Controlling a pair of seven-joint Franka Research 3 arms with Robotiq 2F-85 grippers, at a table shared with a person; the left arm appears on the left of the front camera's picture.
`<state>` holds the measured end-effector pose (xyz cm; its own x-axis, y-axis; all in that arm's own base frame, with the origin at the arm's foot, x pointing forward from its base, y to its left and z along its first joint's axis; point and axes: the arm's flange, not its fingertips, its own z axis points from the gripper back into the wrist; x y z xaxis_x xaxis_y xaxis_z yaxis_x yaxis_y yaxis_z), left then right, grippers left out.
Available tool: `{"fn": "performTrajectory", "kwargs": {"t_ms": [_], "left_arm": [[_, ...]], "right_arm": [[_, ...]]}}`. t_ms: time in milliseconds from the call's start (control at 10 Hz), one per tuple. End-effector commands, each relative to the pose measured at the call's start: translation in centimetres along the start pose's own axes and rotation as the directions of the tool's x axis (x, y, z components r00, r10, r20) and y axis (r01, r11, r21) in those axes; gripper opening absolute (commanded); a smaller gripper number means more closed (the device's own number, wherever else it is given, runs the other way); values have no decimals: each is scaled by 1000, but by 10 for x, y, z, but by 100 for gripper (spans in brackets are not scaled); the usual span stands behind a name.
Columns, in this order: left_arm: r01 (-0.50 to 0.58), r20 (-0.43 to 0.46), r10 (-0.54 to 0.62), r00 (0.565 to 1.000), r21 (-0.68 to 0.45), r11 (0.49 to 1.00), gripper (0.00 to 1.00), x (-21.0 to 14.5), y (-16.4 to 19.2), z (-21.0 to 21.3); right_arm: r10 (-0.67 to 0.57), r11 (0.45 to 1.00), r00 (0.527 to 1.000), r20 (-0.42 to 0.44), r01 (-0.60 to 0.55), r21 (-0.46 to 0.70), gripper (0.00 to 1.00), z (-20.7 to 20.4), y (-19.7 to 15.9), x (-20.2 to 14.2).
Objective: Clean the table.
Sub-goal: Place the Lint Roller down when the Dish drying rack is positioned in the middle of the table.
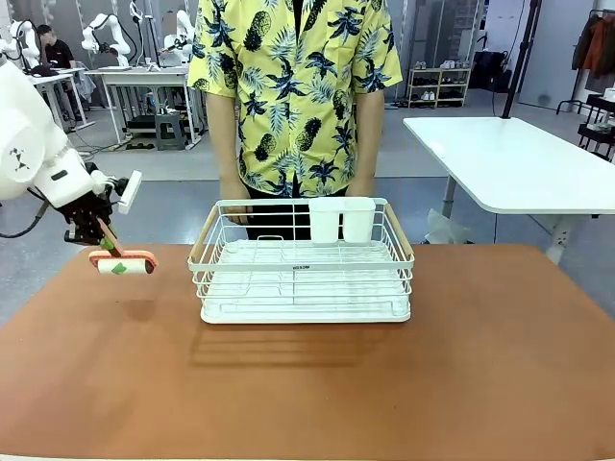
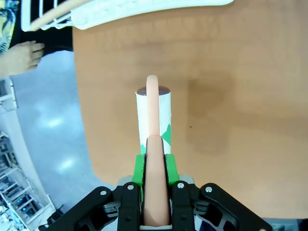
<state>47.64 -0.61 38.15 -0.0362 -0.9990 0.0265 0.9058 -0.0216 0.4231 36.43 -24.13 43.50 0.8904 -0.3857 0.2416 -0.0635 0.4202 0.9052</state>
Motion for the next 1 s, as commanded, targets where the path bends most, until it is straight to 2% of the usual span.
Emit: {"fn": "performTrajectory", "kwargs": {"t_ms": [0, 100, 900], "left_arm": [[-9, -4, 9, 1000, 21, 1000, 21, -9, 9, -10], [9, 17, -9, 1000, 20, 1000, 21, -9, 6, -14], [20, 15, -19, 1000, -16, 1000, 21, -6, -10, -45]], "right_arm": [[9, 1000, 1000, 0, -9, 12, 100, 1, 2, -2], [9, 1000, 1000, 0, -9, 12, 100, 1, 2, -2], [9, 1000, 1000, 0, -9, 12, 100, 1, 2, -2]]}}
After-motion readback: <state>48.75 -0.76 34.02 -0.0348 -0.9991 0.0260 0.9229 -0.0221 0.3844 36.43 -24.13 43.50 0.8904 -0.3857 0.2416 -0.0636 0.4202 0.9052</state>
